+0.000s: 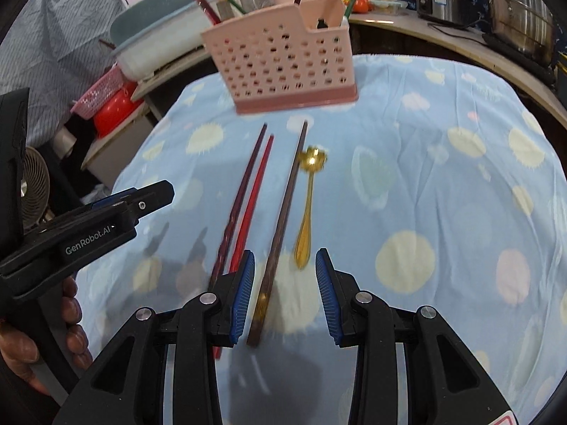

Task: Organize utensils
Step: 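Move both open grippers back down to the remaining utensils, then close the right gripper on the dark brown chopstick while the left grips a maroon chopstick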

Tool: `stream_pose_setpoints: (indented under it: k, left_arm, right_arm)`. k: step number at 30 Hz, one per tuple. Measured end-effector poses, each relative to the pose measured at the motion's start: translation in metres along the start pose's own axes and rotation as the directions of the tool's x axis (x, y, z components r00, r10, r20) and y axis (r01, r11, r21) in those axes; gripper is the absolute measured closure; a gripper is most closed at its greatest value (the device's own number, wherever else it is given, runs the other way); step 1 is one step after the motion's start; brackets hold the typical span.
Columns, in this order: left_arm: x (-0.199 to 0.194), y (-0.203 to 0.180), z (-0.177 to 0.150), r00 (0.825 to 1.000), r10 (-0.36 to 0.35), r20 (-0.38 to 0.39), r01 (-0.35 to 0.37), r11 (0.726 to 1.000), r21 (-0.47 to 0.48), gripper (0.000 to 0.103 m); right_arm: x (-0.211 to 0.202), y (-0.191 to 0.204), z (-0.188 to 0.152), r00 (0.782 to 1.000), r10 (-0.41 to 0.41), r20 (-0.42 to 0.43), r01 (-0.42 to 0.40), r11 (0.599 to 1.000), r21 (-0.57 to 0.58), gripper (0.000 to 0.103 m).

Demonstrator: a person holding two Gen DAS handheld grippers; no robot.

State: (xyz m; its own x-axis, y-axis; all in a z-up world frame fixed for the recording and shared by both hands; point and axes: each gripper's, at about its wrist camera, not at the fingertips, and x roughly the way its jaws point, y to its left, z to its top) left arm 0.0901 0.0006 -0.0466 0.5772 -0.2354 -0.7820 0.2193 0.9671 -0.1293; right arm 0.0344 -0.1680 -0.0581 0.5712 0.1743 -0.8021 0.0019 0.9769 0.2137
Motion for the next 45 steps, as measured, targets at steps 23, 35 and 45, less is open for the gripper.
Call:
stream_pose_setpoints:
  k: [23,35,45]
  left_arm:
    - [0.005,-0.009,-0.055,0.996,-0.001,-0.094,0.003,1.0,0.028,0.055]
    - [0.006,-0.011,-0.057,0.995,-0.017,-0.099,0.02,0.999,0.03,0.055]
    - [0.003,-0.029,-0.06,0.994,-0.054,-0.099,0.063,0.995,0.083,0.055]
  right_arm:
    - [0.013,0.017,-0.028,0.998,-0.009,-0.055,0.006,0.998,-0.059,0.076]
    - [0.018,0.016,-0.029,0.998,-0.052,-0.044,0.048,0.994,-0.094,0.094]
    - [0.009,0.0,-0.035,0.998,-0.056,-0.042,0.054,0.998,-0.043,0.096]
